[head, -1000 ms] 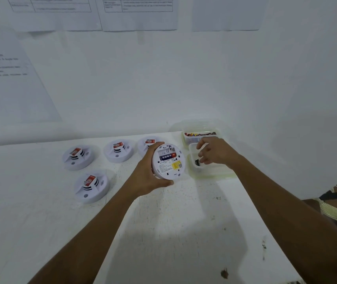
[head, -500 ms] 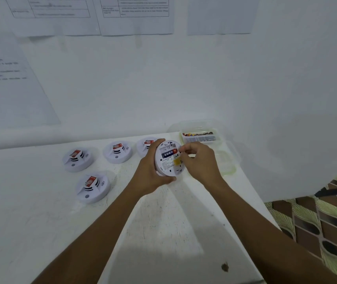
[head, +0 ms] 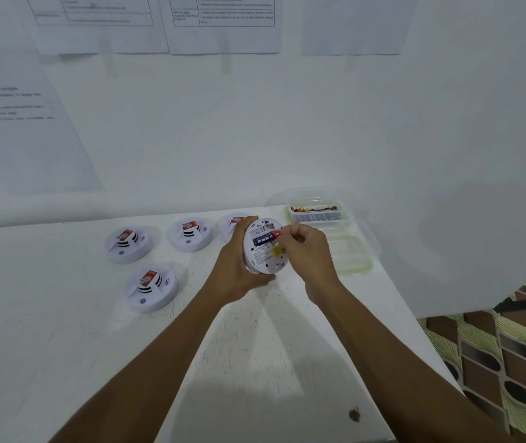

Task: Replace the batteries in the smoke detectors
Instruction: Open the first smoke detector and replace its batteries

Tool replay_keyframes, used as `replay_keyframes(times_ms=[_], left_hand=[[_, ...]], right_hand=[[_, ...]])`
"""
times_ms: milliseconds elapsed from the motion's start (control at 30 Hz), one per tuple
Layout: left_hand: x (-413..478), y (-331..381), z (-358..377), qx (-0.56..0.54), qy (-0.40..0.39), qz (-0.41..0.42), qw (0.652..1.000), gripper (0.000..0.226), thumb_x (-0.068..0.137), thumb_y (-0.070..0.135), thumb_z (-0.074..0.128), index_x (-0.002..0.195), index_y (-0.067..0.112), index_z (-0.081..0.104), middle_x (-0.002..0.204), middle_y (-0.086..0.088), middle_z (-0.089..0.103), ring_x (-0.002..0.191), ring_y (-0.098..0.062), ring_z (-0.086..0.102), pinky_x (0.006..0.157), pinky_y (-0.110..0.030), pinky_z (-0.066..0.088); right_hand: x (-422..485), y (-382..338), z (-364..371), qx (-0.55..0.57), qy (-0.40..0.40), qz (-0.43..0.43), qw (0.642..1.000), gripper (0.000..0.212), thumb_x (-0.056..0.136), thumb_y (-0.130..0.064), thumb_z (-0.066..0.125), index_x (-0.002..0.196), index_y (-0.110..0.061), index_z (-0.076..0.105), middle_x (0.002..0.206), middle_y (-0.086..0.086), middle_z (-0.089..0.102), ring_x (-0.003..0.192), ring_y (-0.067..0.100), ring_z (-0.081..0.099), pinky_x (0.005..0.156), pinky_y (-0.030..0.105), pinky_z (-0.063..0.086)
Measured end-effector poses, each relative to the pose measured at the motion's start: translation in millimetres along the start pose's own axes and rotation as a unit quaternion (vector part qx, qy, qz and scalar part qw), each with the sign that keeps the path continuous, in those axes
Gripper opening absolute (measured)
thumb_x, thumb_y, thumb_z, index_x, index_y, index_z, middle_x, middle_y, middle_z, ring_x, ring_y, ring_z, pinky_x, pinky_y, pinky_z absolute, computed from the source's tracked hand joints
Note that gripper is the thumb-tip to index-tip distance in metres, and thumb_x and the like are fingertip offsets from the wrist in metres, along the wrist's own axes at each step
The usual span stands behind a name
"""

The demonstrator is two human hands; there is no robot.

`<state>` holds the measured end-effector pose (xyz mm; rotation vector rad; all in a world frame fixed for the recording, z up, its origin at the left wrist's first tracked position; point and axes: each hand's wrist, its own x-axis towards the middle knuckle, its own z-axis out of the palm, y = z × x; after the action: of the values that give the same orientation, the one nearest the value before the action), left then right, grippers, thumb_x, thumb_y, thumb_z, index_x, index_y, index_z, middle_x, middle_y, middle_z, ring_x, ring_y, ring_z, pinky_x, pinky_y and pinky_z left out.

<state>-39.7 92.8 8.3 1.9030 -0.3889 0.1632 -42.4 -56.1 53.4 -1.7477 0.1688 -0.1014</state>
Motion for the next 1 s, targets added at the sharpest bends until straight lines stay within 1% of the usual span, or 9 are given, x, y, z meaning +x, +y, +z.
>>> replay_keyframes(times_ms=[67,133,200,267,433,600,700,833,1000], left_hand=[[1,2,0,-0.007,0.006,-0.006,1.000,0.087,0.064,0.044,0.079,0.135,0.026,0.034,0.129,0.023,0.046,0.119,0.011,0.047,0.096,-0.006,0.039],[3,2,1,-0.001,0.011,-0.003,1.000,0.086,0.064,0.043,0.081,0.135,0.027,0.035,0.129,0.021,0.048,0.120,0.005,0.049,0.097,-0.009,0.041],[5,4,3,0.005,0.003,0.000,1.000,0.084,0.065,0.042,0.081,0.134,0.029,0.035,0.127,0.023,0.048,0.118,0.009,0.048,0.093,-0.004,0.039],[7,4,6,0.010,-0.010,0.001,1.000,0.087,0.065,0.033,0.084,0.136,0.025,0.034,0.127,0.022,0.048,0.117,0.013,0.047,0.092,-0.002,0.038],[9,-8,4,0.015,0.003,0.018,1.000,0.100,0.060,0.015,0.092,0.142,0.012,0.034,0.137,0.004,0.049,0.128,-0.009,0.048,0.103,-0.025,0.045],[11,-14,2,0.021,0.005,0.006,1.000,0.105,0.058,0.018,0.091,0.144,0.017,0.031,0.141,0.006,0.046,0.132,-0.008,0.044,0.107,-0.034,0.044],[16,-14,7,0.018,0.000,0.003,1.000,0.104,0.059,0.011,0.092,0.144,0.013,0.031,0.140,0.005,0.046,0.133,-0.007,0.043,0.107,-0.026,0.041],[23,-14,13,0.017,-0.007,0.001,1.000,0.104,0.060,0.010,0.091,0.145,0.010,0.031,0.140,0.011,0.044,0.130,0.002,0.040,0.105,-0.011,0.035],[34,-18,15,0.018,0.000,0.000,1.000,0.104,0.060,0.010,0.091,0.145,0.010,0.031,0.139,0.016,0.042,0.129,0.006,0.039,0.102,-0.005,0.033]], right_hand=[[0,0,-2,-0.009,0.005,-0.018,1.000,0.008,0.090,-0.018,0.063,0.092,-0.015,0.070,0.100,-0.001,0.070,0.099,0.014,0.063,0.080,0.025,0.054],[1,0,-3,-0.042,0.031,-0.077,0.996,0.004,0.089,-0.021,0.068,0.088,-0.018,0.068,0.098,-0.008,0.067,0.098,0.005,0.059,0.083,0.017,0.049],[2,-2,-4,-0.081,0.064,-0.149,0.983,0.007,0.087,-0.023,0.071,0.083,-0.022,0.066,0.091,-0.016,0.063,0.091,-0.003,0.056,0.075,0.003,0.039],[7,-5,-7,-0.085,0.059,-0.180,0.978,0.008,0.084,-0.019,0.073,0.080,-0.020,0.066,0.082,-0.016,0.065,0.081,-0.006,0.059,0.068,0.001,0.039],[34,-12,-39,-0.074,0.039,-0.196,0.977,0.008,0.080,-0.012,0.076,0.082,-0.013,0.069,0.077,-0.012,0.068,0.070,-0.008,0.061,0.064,0.004,0.041],[75,3,-82,-0.292,-0.036,-0.128,0.947,0.011,0.079,-0.018,0.075,0.077,-0.024,0.067,0.075,-0.010,0.068,0.073,0.007,0.065,0.067,0.018,0.045],[89,17,-82,-0.389,-0.101,-0.098,0.910,0.008,0.080,-0.020,0.074,0.080,-0.024,0.067,0.083,-0.005,0.070,0.081,0.014,0.067,0.067,0.021,0.046],[99,29,-75,-0.385,-0.151,-0.046,0.909,0.006,0.085,-0.012,0.070,0.085,-0.015,0.066,0.088,0.002,0.070,0.070,0.014,0.071,0.064,0.025,0.055],[107,23,-83,-0.324,-0.210,0.010,0.922,0.014,0.088,0.002,0.059,0.088,-0.010,0.067,0.083,0.010,0.073,0.068,0.019,0.073,0.056,0.020,0.050]])
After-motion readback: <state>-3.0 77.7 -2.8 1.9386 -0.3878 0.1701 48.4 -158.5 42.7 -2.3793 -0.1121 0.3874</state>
